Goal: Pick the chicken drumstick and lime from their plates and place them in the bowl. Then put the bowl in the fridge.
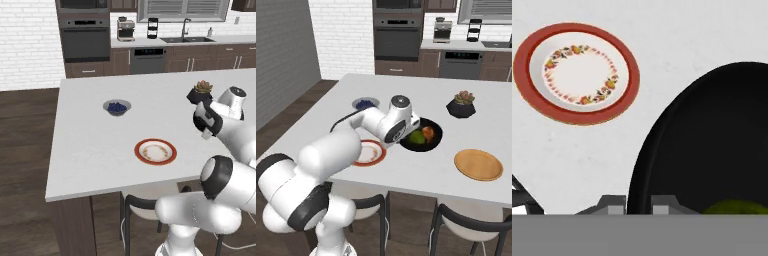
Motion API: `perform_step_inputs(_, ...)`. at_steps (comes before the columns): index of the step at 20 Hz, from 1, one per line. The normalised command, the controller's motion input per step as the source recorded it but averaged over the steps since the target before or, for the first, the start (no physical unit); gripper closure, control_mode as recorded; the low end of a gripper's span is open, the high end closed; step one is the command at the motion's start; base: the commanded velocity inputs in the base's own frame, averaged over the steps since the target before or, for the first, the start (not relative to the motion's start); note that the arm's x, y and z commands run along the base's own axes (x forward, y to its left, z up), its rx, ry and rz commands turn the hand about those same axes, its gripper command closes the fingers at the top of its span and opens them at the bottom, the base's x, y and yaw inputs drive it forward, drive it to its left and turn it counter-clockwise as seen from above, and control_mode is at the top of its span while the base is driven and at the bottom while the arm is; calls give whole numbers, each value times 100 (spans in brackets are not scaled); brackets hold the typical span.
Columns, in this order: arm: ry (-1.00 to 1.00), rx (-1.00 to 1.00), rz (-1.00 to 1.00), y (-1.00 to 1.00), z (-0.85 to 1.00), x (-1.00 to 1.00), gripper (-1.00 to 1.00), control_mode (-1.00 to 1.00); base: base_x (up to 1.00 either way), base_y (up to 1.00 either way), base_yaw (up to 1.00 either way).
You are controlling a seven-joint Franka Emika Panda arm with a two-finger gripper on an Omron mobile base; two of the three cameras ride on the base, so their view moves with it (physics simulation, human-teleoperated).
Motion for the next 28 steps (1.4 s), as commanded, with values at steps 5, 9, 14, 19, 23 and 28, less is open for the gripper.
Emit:
perform_step_inputs(5,0,-12,47,38,79,-74,100,-100,0,0,0)
perform_step_inputs(9,0,-13,47,62,64,-61,100,-100,0,0,0)
perform_step_inputs(14,1,-6,39,60,45,-54,100,-100,0,0,0)
perform_step_inputs(19,-14,2,5,43,26,-60,100,-100,0,0,0)
perform_step_inputs(23,-20,2,0,40,19,-58,100,-100,0,0,0)
perform_step_inputs(28,-2,1,1,24,44,-68,100,-100,0,0,0)
